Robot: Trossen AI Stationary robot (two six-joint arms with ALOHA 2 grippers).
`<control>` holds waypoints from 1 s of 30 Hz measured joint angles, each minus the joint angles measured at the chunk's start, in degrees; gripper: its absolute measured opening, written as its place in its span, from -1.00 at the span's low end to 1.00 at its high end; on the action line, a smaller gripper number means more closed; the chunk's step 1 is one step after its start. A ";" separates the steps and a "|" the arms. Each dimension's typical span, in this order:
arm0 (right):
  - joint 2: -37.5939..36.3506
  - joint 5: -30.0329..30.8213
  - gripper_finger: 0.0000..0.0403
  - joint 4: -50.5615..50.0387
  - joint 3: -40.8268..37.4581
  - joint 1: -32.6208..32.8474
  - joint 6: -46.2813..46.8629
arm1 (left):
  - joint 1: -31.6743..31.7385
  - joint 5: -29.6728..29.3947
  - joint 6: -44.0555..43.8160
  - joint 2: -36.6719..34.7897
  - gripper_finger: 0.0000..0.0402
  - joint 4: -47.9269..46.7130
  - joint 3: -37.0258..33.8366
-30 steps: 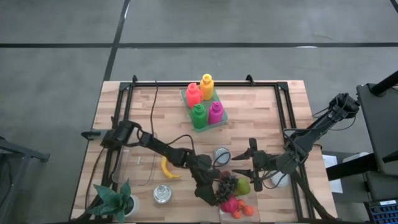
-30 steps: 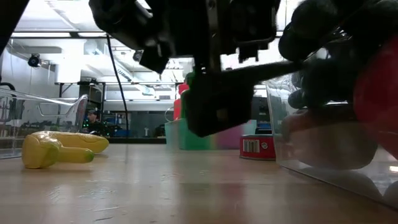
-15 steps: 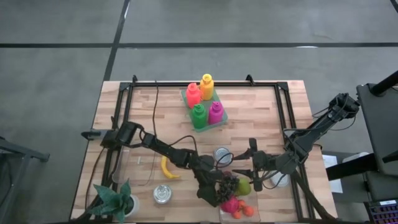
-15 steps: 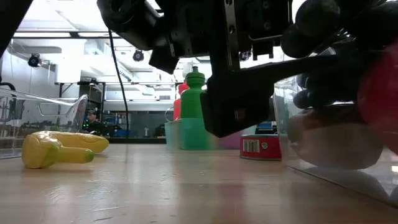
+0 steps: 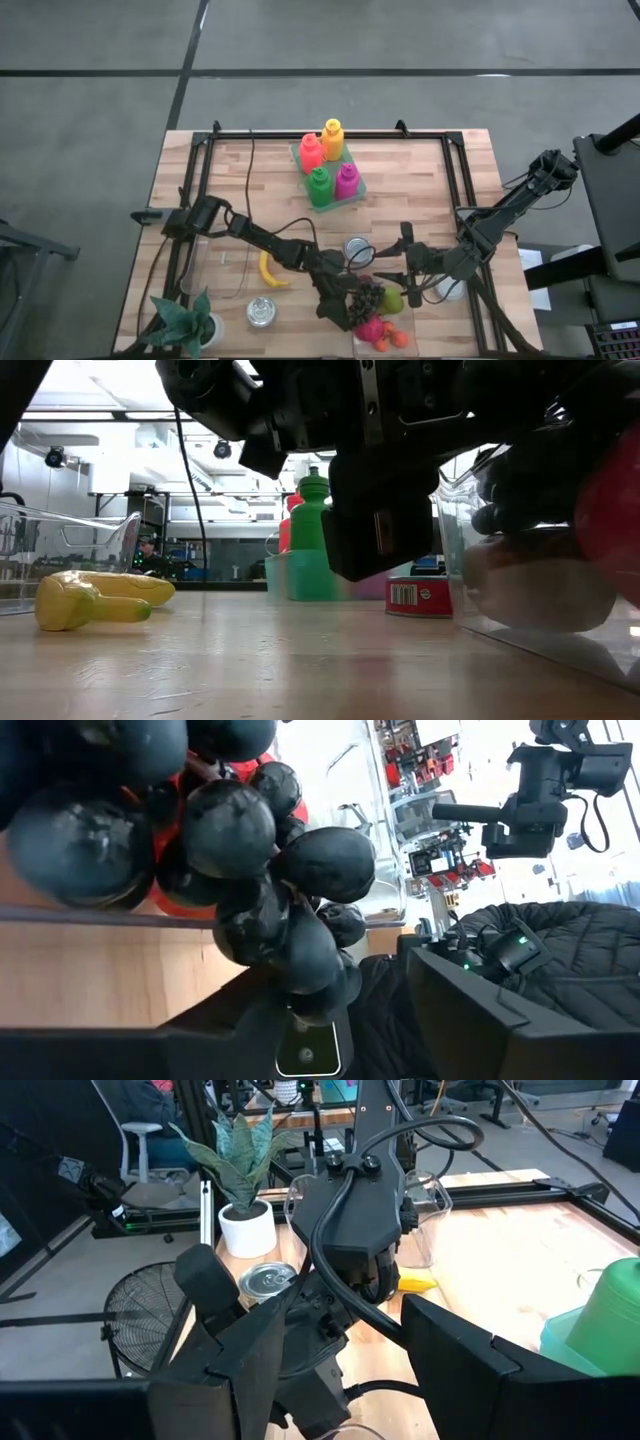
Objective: Pick & Place Food Item
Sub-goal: Put the black grapes into the bottom transparent bin
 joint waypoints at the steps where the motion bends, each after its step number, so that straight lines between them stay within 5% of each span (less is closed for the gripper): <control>1: 0.01 0.00 -0.01 0.00 0.00 0.00 0.01 | 0.00 -0.01 0.00 0.00 -0.01 0.00 0.00; 15: 0.01 0.00 -0.01 0.02 0.00 0.00 0.00 | 0.00 -0.01 0.00 0.00 -0.35 0.00 -0.02; 30: 0.01 0.00 -0.01 0.15 -0.02 -0.04 0.00 | 0.07 0.62 0.23 -0.66 -0.38 0.02 -0.02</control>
